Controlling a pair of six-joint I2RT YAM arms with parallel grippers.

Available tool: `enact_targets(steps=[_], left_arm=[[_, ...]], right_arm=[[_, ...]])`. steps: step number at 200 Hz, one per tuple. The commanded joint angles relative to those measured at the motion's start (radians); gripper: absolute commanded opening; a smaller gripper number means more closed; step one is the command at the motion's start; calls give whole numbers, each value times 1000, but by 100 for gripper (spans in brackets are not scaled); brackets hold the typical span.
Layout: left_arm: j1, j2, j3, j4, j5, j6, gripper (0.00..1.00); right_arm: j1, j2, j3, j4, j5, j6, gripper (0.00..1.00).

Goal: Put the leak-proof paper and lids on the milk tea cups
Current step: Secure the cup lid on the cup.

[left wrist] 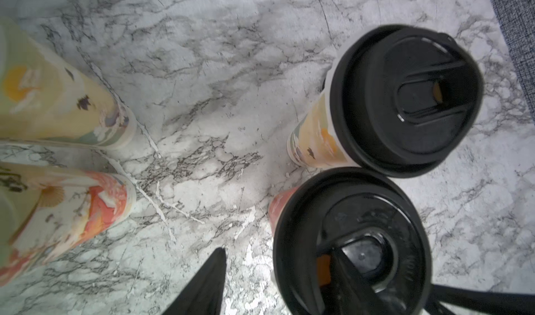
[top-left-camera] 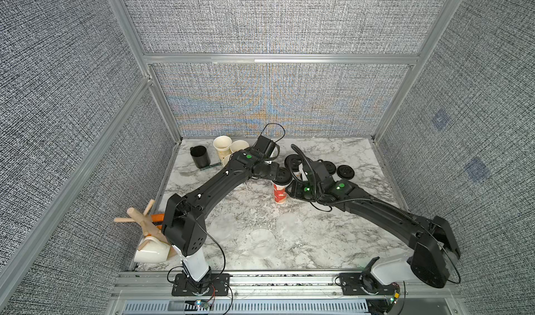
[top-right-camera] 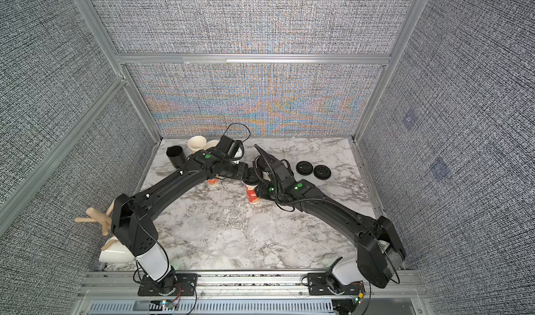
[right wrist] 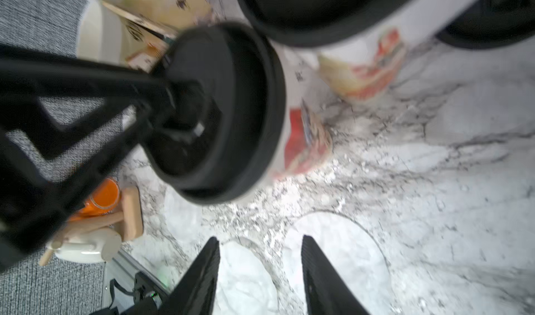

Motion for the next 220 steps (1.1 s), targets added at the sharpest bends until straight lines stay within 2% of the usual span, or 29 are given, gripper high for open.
enact_targets(steps=[1, 96, 220], left_arm=[[0, 13, -11, -142, -54, 40, 59], [-3, -34, 11, -151, 1, 53, 60], [-5, -47, 80, -103, 42, 68, 72]], right_arm=[[-18, -10, 14, -41, 24, -18, 52], [-73, -73, 32, -77, 37, -71, 52], [-84, -73, 11, -61, 29, -88, 53]])
